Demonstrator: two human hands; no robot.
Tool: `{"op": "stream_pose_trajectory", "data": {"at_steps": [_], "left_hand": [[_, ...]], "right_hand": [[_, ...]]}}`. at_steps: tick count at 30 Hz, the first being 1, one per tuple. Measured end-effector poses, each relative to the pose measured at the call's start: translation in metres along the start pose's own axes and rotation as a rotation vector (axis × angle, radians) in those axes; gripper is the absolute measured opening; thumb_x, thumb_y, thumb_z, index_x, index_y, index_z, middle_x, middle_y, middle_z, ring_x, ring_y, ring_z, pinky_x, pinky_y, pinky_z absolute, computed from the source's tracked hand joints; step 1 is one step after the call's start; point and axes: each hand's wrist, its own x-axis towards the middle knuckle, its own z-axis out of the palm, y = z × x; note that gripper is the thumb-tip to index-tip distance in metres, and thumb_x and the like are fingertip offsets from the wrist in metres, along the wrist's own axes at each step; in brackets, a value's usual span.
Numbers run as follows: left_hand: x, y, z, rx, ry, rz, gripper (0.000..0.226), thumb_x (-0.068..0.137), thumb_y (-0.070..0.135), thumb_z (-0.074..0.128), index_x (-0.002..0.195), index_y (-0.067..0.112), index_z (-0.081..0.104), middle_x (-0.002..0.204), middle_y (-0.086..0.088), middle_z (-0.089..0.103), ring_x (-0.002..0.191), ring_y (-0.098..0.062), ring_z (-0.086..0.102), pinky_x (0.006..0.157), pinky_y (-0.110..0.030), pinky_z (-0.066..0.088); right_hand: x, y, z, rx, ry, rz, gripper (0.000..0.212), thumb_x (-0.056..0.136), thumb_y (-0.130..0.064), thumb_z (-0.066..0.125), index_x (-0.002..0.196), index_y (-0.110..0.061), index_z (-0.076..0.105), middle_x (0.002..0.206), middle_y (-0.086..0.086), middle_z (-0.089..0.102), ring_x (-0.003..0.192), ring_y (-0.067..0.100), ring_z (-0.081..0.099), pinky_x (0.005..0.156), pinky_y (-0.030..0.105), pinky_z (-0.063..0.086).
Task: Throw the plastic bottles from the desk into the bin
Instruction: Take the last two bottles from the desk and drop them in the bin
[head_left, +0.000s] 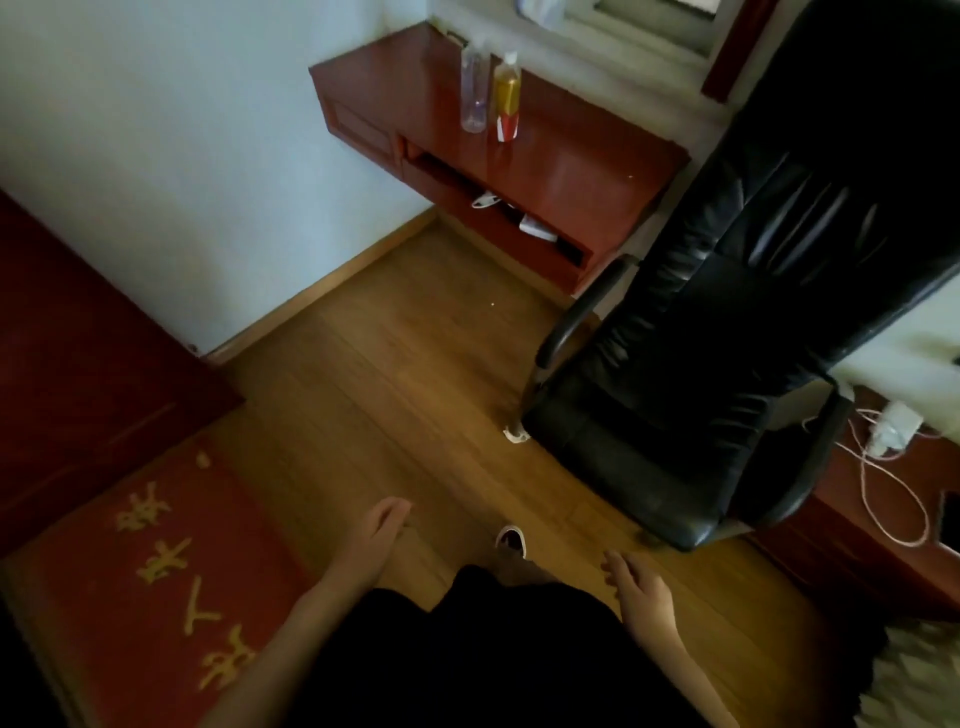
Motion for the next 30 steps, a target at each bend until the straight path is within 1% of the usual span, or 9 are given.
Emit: {"op": "stream_pose_trajectory", "data": {"at_steps": [3, 5, 8, 11, 15, 18, 22, 27, 30], "left_hand": [[0.029, 0.035, -0.005, -0.059, 0.091, -0.005, 0.025, 0.101, 0.023, 0.043, 0.092, 0.018, 0.066, 0.094, -0.005, 0.069, 0.088, -0.019, 0.064, 0.074, -0.024, 0.051], [0.047, 0.049, -0.013, -0.101, 0.163, -0.007, 0.025, 0.101, 0.019, 0.044, 0.091, 0.013, 0.066, 0.095, -0.014, 0.068, 0.089, -0.024, 0.064, 0.081, -0.034, 0.051], [0.071, 0.055, -0.029, -0.132, 0.273, -0.051, 0.023, 0.101, 0.023, 0.044, 0.090, 0.025, 0.064, 0.095, -0.003, 0.069, 0.092, -0.020, 0.064, 0.085, -0.037, 0.048], [0.098, 0.055, -0.045, -0.172, 0.358, -0.121, 0.024, 0.099, 0.036, 0.043, 0.098, 0.026, 0.065, 0.096, 0.001, 0.069, 0.093, -0.018, 0.064, 0.086, -0.038, 0.048], [0.148, 0.057, -0.075, -0.224, 0.395, -0.194, 0.026, 0.101, 0.029, 0.042, 0.099, 0.022, 0.067, 0.098, -0.002, 0.069, 0.093, -0.020, 0.063, 0.079, -0.034, 0.047], [0.203, 0.073, -0.110, -0.243, 0.392, -0.184, 0.026, 0.101, 0.027, 0.041, 0.099, 0.021, 0.066, 0.097, -0.002, 0.068, 0.092, -0.021, 0.062, 0.075, -0.030, 0.045], [0.288, 0.128, -0.174, -0.216, 0.349, -0.069, 0.023, 0.101, 0.018, 0.042, 0.093, 0.017, 0.063, 0.091, -0.003, 0.065, 0.090, -0.022, 0.060, 0.072, -0.021, 0.044], [0.377, 0.198, -0.246, 0.050, 0.215, 0.084, 0.025, 0.093, 0.049, 0.039, 0.089, 0.039, 0.061, 0.093, 0.007, 0.068, 0.088, -0.009, 0.063, 0.079, -0.030, 0.050], [0.420, 0.237, -0.267, 0.161, 0.158, 0.137, 0.022, 0.099, 0.039, 0.038, 0.092, 0.038, 0.059, 0.093, 0.009, 0.066, 0.088, -0.005, 0.061, 0.079, -0.028, 0.050]], "right_hand": [[0.057, -0.073, -0.014, -0.054, -0.075, -0.105, 0.023, 0.099, -0.033, 0.047, 0.098, -0.020, 0.065, 0.092, 0.000, 0.068, 0.086, 0.014, 0.063, 0.073, 0.028, 0.049], [0.091, -0.120, -0.017, -0.088, -0.122, -0.204, 0.017, 0.099, -0.031, 0.048, 0.099, -0.027, 0.064, 0.095, -0.005, 0.067, 0.089, 0.009, 0.062, 0.077, 0.027, 0.051], [0.130, -0.190, -0.011, -0.113, -0.209, -0.307, 0.015, 0.098, -0.030, 0.049, 0.093, -0.035, 0.062, 0.095, -0.008, 0.067, 0.091, 0.008, 0.063, 0.085, 0.033, 0.053], [0.163, -0.251, 0.007, -0.106, -0.264, -0.365, 0.016, 0.098, -0.029, 0.050, 0.089, -0.036, 0.061, 0.093, -0.007, 0.068, 0.088, 0.008, 0.063, 0.076, 0.024, 0.049], [0.210, -0.310, 0.044, -0.099, -0.313, -0.397, 0.015, 0.098, -0.030, 0.050, 0.095, -0.030, 0.064, 0.093, -0.004, 0.069, 0.087, 0.011, 0.065, 0.072, 0.023, 0.048], [0.245, -0.350, 0.070, -0.095, -0.315, -0.372, 0.016, 0.099, -0.030, 0.049, 0.099, -0.026, 0.064, 0.094, -0.002, 0.068, 0.088, 0.013, 0.065, 0.067, 0.019, 0.046], [0.284, -0.400, 0.094, -0.076, -0.254, -0.338, 0.017, 0.099, -0.030, 0.049, 0.092, -0.028, 0.065, 0.092, 0.002, 0.070, 0.088, 0.019, 0.065, 0.075, 0.029, 0.051], [0.322, -0.454, 0.107, -0.039, -0.147, -0.265, 0.016, 0.098, -0.031, 0.050, 0.090, -0.029, 0.064, 0.091, 0.002, 0.069, 0.090, 0.021, 0.066, 0.085, 0.042, 0.054], [0.339, -0.482, 0.107, -0.014, -0.100, -0.214, 0.018, 0.098, -0.031, 0.050, 0.089, -0.028, 0.065, 0.091, 0.002, 0.070, 0.087, 0.024, 0.067, 0.084, 0.044, 0.054]]}}
